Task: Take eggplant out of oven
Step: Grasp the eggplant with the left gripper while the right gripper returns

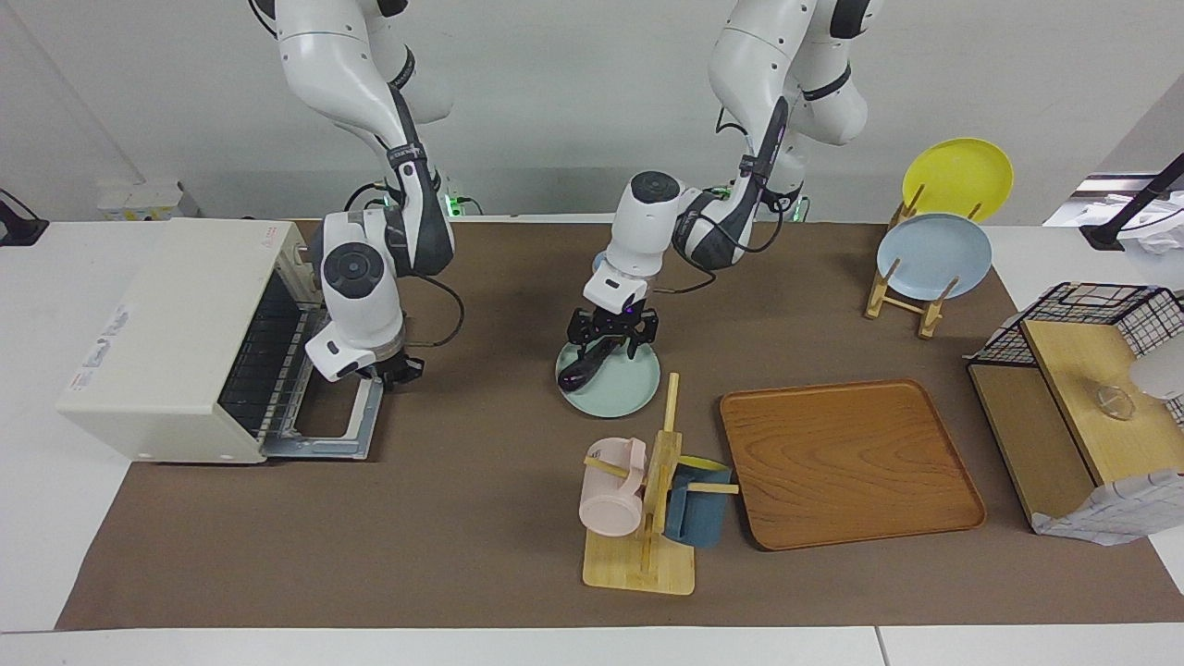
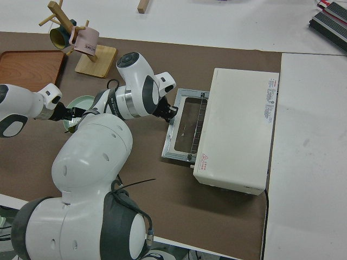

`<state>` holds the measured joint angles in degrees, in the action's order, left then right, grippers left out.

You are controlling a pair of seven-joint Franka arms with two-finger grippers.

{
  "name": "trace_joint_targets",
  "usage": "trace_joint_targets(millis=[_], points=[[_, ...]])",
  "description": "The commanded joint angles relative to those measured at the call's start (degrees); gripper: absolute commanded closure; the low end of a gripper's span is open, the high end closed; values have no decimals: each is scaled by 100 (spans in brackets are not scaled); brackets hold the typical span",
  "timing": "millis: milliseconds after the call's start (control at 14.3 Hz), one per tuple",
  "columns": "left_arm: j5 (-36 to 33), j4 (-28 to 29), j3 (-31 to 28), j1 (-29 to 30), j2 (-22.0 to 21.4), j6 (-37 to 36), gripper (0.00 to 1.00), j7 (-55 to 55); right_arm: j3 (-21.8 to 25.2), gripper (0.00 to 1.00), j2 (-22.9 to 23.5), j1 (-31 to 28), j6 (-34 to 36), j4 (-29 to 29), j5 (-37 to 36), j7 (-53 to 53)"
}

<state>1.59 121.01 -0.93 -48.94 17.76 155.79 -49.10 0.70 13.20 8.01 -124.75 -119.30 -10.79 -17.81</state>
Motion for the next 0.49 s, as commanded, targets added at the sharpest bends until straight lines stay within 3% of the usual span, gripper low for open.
trace_joint_targets(millis=[0, 70, 140, 420], points=[[35, -77, -101, -195, 132, 65, 1, -47, -53, 96, -168, -124, -23, -172, -283, 129], [35, -77, -101, -195, 132, 48, 4, -56, -53, 96, -168, -116, 29, -129, -449, 216], [35, -86, -101, -195, 132, 48, 16, -56, -53, 96, -159, -133, 195, -6, -686, 434], [35, -156, -109, -151, 132, -110, 77, -56, -62, 96, -264, -449, 1548, 925, -820, 1699]])
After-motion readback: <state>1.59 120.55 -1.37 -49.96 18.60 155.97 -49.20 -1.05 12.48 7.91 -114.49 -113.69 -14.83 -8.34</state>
